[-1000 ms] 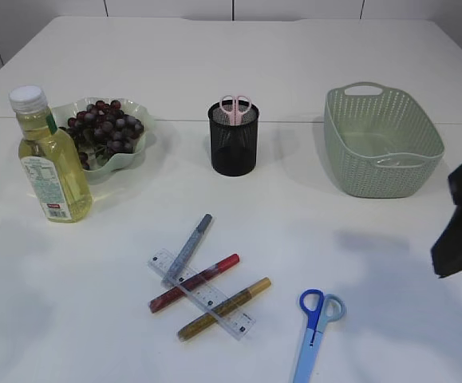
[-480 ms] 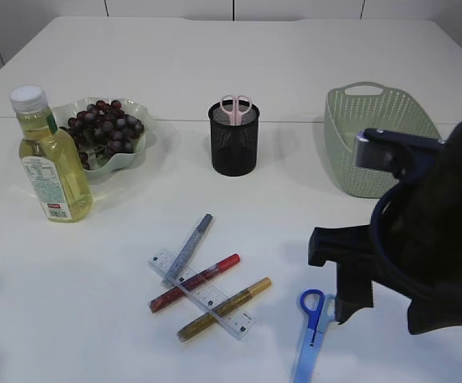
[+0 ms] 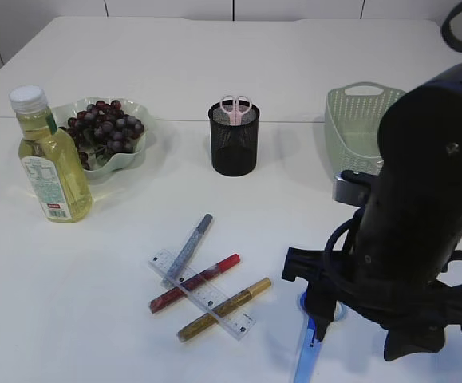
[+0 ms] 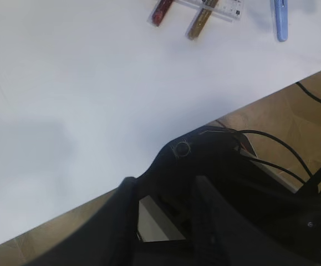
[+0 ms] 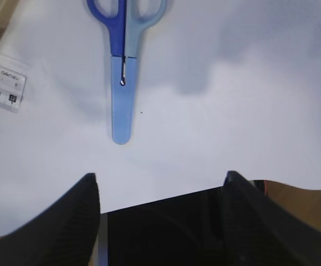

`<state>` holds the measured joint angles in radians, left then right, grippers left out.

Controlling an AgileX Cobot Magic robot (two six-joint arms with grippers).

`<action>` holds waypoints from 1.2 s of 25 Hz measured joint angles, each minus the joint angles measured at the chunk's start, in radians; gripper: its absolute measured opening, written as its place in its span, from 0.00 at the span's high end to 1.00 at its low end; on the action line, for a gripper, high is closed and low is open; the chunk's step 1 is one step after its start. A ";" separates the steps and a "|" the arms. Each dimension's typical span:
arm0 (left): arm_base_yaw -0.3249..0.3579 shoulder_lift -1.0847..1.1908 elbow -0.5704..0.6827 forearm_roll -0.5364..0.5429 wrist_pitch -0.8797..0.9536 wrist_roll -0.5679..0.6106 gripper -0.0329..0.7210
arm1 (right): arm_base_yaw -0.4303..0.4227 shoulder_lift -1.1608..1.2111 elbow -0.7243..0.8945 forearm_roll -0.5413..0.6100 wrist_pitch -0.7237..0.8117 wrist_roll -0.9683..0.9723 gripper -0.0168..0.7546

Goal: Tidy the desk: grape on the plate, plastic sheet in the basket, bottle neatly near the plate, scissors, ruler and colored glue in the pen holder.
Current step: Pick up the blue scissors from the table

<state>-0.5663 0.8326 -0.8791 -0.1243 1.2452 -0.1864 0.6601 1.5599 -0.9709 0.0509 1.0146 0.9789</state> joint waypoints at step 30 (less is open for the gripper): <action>0.000 -0.044 0.000 0.007 0.003 -0.002 0.64 | 0.000 0.147 0.000 -0.051 -0.155 0.144 0.29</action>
<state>-0.5663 0.7889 -0.8791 -0.1169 1.2483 -0.1880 0.6601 1.7066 -0.9709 0.0000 0.8594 1.1227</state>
